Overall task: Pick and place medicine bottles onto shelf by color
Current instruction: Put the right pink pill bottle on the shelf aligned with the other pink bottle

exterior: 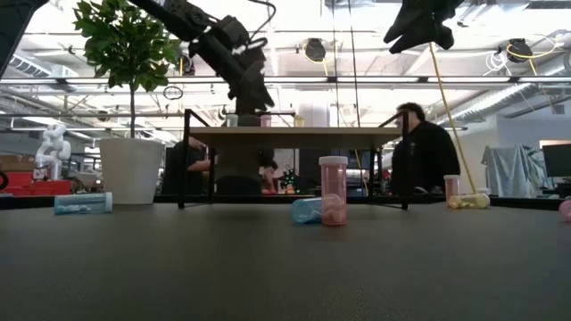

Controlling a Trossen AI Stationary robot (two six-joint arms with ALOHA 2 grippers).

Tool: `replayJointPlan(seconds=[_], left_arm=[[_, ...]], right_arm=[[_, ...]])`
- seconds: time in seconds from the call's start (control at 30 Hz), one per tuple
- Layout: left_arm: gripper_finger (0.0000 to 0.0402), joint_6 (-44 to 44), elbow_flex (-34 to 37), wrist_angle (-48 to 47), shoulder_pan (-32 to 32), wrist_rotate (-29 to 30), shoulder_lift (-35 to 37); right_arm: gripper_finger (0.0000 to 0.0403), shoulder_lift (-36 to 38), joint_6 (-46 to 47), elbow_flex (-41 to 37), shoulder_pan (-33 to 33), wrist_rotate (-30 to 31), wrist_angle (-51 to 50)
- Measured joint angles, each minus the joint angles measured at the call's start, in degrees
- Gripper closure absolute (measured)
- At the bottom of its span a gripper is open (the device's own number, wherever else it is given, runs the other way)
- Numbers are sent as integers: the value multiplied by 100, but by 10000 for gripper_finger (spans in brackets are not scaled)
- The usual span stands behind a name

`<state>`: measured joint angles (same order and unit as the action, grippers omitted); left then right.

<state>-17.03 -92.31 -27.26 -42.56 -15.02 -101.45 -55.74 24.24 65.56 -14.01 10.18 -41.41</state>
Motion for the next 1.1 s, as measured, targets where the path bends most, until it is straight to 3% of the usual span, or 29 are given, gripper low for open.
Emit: replayJointPlan(seconds=[0.23,0.5,0.83,1.1], left_arm=[[81,446,0,-13,374,4,865],[108,1370,0,-53,1608,638,1562],[158,3398,-4,-312,3323,964,1514],[187,4273,-2,-1311,4572,2280,1506]], right_arm=[[266,1,-96,0,-25,-67,2],[266,1,218,0,168,-821,8],[266,36,903,-490,1826,-606,467],[266,36,1807,-1377,3071,-124,1773]])
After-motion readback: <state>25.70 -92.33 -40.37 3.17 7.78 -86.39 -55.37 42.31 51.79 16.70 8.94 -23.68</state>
